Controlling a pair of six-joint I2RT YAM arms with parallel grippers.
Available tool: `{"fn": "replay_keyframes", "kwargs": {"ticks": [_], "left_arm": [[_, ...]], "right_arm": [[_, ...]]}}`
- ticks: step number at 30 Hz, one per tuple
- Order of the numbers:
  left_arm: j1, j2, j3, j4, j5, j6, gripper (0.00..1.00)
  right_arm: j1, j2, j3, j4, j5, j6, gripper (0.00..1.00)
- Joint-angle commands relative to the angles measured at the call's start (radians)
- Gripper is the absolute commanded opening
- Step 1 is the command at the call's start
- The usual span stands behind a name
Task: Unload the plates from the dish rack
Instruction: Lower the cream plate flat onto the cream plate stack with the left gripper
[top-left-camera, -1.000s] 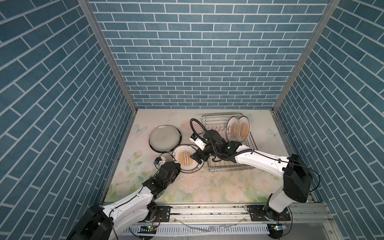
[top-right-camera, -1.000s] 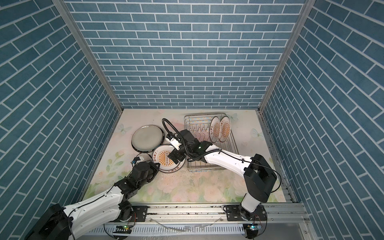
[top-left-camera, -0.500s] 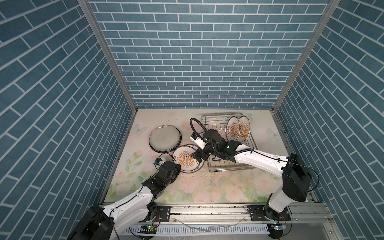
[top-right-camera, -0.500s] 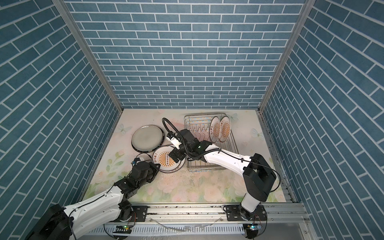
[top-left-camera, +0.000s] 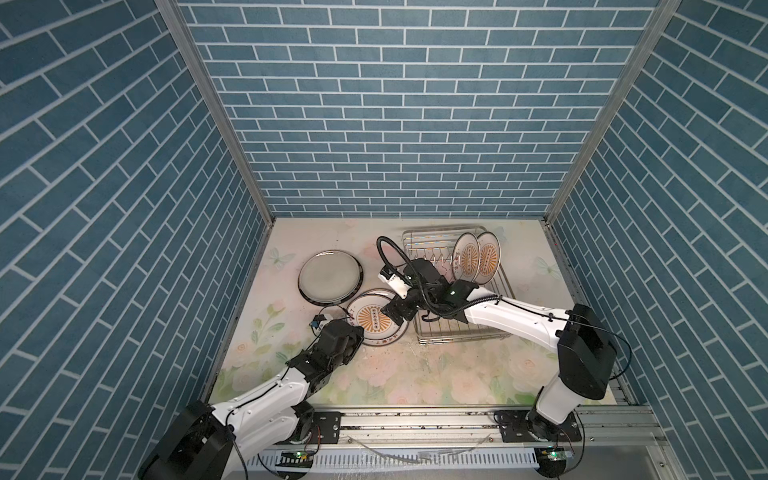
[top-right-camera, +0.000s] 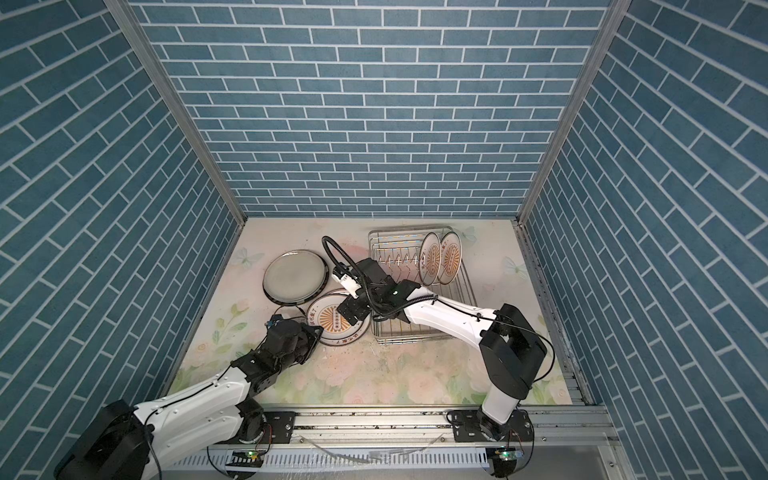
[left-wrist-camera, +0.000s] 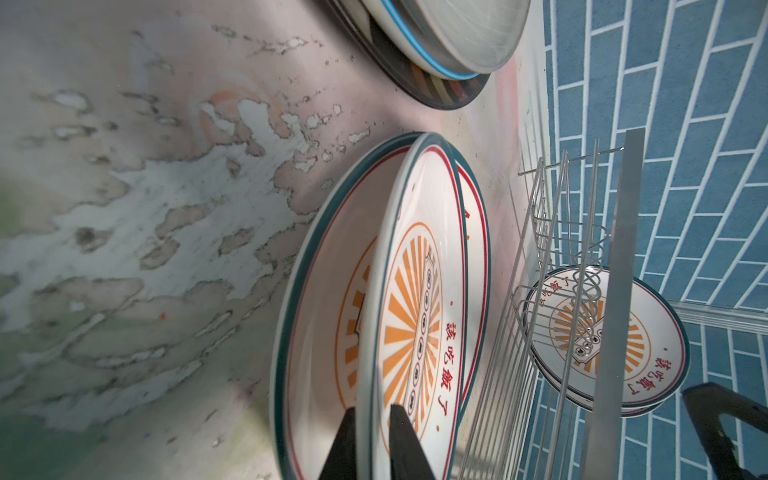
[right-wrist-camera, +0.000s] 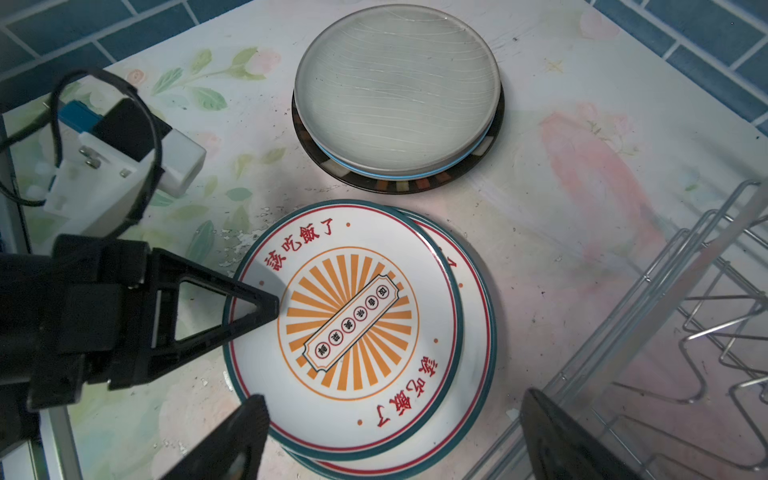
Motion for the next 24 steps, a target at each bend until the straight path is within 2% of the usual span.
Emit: {"fn": "replay_keyframes", "kwargs": {"ticks": [1,6,18,21,24], "left_arm": [[0.009,0.015,0.026,0.014,0.004,0.009,0.2],[0.012,0.055,0.033,0.041,0.016,0.01,0.29],[0.012,0.135,0.076,0.016,0.019,0.011,0.3],[0.012,0.135,0.077,0.015,0.016,0.013,0.37],[0.012,0.137,0.079,0.012,0.015,0.014,0.38]], "right_arm": [[0.003,0.019,0.044,-0.023,0.014,-0.039,0.95],[0.005,0.025,0.046,-0.023,0.01,-0.039,0.95],[0.005,0.022,0.038,-0.016,0.021,-0.038,0.95],[0.005,0.022,0.037,-0.013,0.021,-0.039,0.95],[0.005,0.021,0.037,-0.013,0.022,-0.038,0.95]]}}
